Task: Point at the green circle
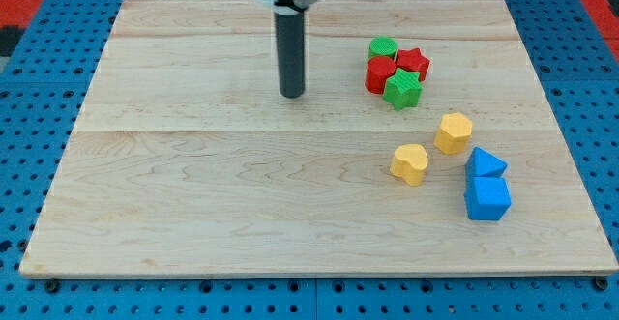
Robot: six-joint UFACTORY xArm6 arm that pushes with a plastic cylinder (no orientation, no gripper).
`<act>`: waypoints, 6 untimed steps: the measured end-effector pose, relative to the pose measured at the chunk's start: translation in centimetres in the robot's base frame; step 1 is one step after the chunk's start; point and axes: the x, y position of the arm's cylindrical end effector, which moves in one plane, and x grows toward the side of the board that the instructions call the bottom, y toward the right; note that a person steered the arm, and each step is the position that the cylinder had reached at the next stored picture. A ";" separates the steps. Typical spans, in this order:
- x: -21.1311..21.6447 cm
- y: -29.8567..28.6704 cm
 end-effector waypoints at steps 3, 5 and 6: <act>-6.3 1.1; -12.1 6.7; -12.0 11.7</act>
